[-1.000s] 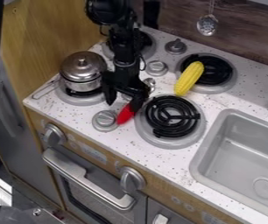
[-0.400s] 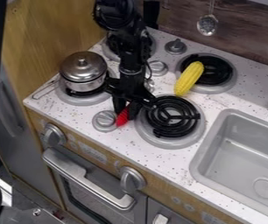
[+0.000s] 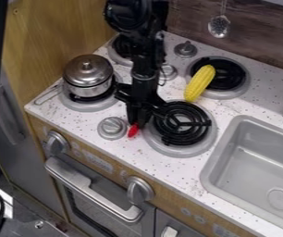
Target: Move the red object to the bottom right burner
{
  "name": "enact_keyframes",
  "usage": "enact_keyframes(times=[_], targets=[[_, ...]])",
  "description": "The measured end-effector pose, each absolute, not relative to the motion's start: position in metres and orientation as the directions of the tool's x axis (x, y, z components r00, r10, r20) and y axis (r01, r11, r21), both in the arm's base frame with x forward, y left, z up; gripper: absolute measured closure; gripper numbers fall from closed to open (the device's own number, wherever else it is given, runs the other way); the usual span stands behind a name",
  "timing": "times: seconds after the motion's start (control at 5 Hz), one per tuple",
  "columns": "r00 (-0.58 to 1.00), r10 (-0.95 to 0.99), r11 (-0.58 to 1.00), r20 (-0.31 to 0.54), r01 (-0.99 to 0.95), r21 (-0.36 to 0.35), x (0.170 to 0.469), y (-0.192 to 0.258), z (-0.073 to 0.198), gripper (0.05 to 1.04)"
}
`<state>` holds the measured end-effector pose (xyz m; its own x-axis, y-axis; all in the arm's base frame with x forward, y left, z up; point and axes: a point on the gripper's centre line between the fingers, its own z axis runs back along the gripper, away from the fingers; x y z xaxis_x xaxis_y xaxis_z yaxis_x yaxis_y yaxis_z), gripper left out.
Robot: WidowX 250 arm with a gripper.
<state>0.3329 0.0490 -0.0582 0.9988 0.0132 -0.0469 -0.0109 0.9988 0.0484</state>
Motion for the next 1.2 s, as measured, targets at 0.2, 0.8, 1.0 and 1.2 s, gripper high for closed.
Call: enact_keyframes(times=[0.2,0.8,1.0,1.2], targets=[[0.998,-0.057,0.998,0.041,0.056,0.034,0.337,0.008,-0.028,0.966],[0.984,-0.173,0.983,0.034,0.17,0.063,0.324,-0.053,-0.024,0.966],[0.987,-0.162,0.984,0.003,0.161,0.075,0.329,-0.05,-0.035,0.966],[0.991,-0.135,0.987,-0.015,0.136,0.082,0.335,-0.04,-0.04,0.966]])
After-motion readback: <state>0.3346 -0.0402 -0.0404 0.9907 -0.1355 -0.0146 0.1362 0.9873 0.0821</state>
